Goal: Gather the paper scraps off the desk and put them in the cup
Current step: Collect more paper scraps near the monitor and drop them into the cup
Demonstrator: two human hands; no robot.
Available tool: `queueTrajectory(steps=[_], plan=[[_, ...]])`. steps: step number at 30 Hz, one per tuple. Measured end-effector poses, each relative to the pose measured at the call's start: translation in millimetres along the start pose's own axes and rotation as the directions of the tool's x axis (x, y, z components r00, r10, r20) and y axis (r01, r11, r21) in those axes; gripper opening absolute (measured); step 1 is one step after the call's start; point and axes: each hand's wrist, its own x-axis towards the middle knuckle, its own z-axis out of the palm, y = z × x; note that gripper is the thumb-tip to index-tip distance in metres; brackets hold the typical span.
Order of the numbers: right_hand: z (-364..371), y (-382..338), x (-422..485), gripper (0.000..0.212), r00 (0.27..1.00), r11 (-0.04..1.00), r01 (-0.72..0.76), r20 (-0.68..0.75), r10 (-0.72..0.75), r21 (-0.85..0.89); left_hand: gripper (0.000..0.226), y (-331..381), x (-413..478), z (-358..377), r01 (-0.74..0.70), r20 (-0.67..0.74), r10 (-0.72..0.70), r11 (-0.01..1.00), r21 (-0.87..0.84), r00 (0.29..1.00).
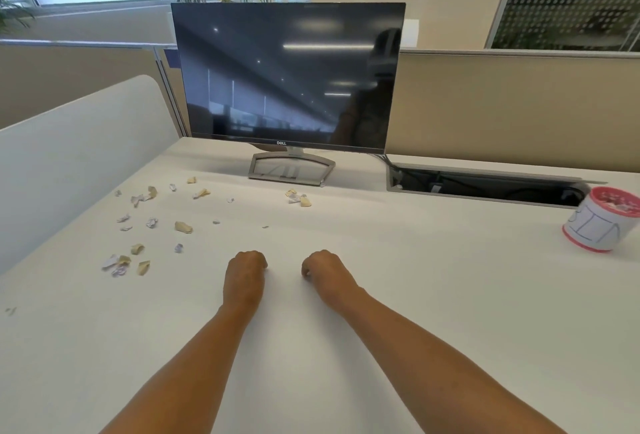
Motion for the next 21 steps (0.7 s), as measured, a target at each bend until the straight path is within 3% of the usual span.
queueTrajectory(steps=[7,13,21], plan=[[-21.1,41.3,-55.3,0.035,0.997,0.997,-0.076,0.013,0.076,-0.009,0.034,53.6,-40.9,13.4,-0.018,0.004,0.019,0.992,-0.122,1.000],[-49.2,100.9,-95.6,0.031,0.978,0.971,-0.208,0.037,0.205,0.118,0.029,123.2,-69.3,33.5,-0.114,0.021,0.121,0.973,-0.199,0.992],[-101.1,191.5,-147.3,0.027,0.948,0.937,-0.317,0.011,0.319,0.146,0.030,216.9,-94.7,64.5,-0.230,0.058,0.248,0.948,-0.222,0.967]])
